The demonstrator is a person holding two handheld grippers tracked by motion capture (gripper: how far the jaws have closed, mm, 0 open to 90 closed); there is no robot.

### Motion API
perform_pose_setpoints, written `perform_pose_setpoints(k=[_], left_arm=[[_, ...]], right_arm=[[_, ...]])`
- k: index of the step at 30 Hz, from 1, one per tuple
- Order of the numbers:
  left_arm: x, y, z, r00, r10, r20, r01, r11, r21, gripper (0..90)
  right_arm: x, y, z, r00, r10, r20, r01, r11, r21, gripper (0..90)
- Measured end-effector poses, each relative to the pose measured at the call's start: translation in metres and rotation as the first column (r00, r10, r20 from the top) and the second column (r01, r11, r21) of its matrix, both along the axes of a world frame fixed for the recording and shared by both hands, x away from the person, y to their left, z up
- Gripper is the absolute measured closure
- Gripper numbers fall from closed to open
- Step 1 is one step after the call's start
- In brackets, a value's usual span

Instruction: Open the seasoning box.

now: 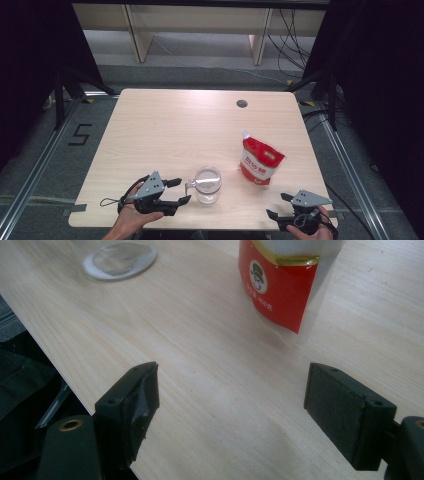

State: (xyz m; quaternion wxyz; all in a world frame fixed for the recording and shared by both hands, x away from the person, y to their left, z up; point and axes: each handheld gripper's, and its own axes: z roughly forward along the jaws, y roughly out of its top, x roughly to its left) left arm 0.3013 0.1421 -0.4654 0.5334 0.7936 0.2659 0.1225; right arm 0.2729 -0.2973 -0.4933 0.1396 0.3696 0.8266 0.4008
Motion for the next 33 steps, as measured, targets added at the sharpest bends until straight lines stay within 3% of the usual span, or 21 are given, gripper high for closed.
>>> perform_pose_setpoints(k=[1,3,5,9,10,12,13,14,16,18,20,22,25,27,28,29,32,33], left_arm=[[0.001,0.001,0.001,0.9998,-0.011,0.016,0.011,0.9999,-0.008,38.3],[-0.001,0.001,0.004,1.0000,0.006,-0.008,-0.006,0.9991,-0.041,41.6],[-0.002,0.001,0.007,1.0000,0.006,-0.003,-0.006,0.9983,-0.057,46.4],[-0.005,0.001,0.012,0.9992,0.027,0.029,-0.025,0.9977,-0.063,63.6],[-0.006,-0.002,0.012,0.9991,0.035,0.025,-0.033,0.9955,-0.089,66.6],[-0.007,-0.004,0.014,0.9990,0.030,0.034,-0.028,0.9968,-0.075,71.4],[-0.007,-0.004,0.014,0.9990,0.030,0.034,-0.028,0.9968,-0.075,73.7],[-0.007,-0.005,0.015,0.9990,0.025,0.038,-0.023,0.9978,-0.062,75.1],[-0.006,-0.006,0.016,0.9986,0.037,0.038,-0.035,0.9980,-0.053,77.6],[-0.002,-0.007,0.017,0.9977,0.055,0.038,-0.053,0.9970,-0.056,79.4],[0.002,-0.008,0.017,0.9973,0.058,0.044,-0.055,0.9965,-0.062,81.0],[0.003,-0.008,0.018,0.9970,0.066,0.040,-0.064,0.9968,-0.047,82.8],[0.006,-0.009,0.017,0.9966,0.071,0.041,-0.069,0.9967,-0.043,83.9],[0.007,-0.010,0.017,0.9965,0.074,0.038,-0.073,0.9965,-0.041,85.4],[0.007,-0.011,0.017,0.9967,0.072,0.037,-0.070,0.9967,-0.041,87.0],[0.008,-0.011,0.017,0.9972,0.064,0.038,-0.062,0.9970,-0.046,87.4],[0.008,-0.013,0.017,0.9972,0.064,0.040,-0.062,0.9974,-0.035,88.3],[0.009,-0.013,0.018,0.9974,0.057,0.044,-0.055,0.9981,-0.028,88.3]], right_arm=[[0.000,0.000,0.000,0.9999,-0.007,0.008,0.007,1.000,-0.013,22.2],[0.000,0.001,0.000,0.9999,-0.007,0.015,0.007,1.000,-0.007,21.2],[-0.002,0.004,0.000,1.0000,-0.005,0.007,0.005,1.000,0.004,20.0],[-0.003,0.006,0.004,0.9990,0.011,0.043,-0.012,1.000,0.017,18.7],[-0.005,0.008,0.006,0.9985,-0.005,0.054,0.002,0.999,0.040,17.9],[-0.002,0.010,0.006,0.9965,0.013,0.083,-0.016,0.999,0.041,16.5],[-0.002,0.010,0.006,0.9965,0.013,0.083,-0.016,0.999,0.041,16.5],[-0.005,0.014,0.009,0.9985,0.005,0.055,-0.008,0.998,0.055,17.4],[-0.002,0.016,0.009,0.9928,0.045,0.111,-0.050,0.998,0.049,19.9],[-0.004,0.020,0.011,0.9940,0.053,0.096,-0.058,0.997,0.055,21.3],[-0.004,0.022,0.011,0.9912,0.050,0.122,-0.056,0.997,0.049,24.9],[-0.005,0.025,0.012,0.9918,0.070,0.107,-0.076,0.995,0.056,28.2],[-0.005,0.027,0.014,0.9906,0.063,0.121,-0.070,0.996,0.057,31.2],[-0.004,0.030,0.014,0.9873,0.081,0.136,-0.088,0.995,0.049,31.5],[-0.004,0.033,0.015,0.9903,0.078,0.115,-0.086,0.994,0.067,31.8],[-0.003,0.033,0.015,0.9868,0.089,0.135,-0.096,0.994,0.049,32.1],[-0.002,0.035,0.015,0.9872,0.099,0.126,-0.106,0.993,0.050,32.4],[-0.002,0.035,0.015,0.9851,0.096,0.142,-0.104,0.994,0.046,32.5]])
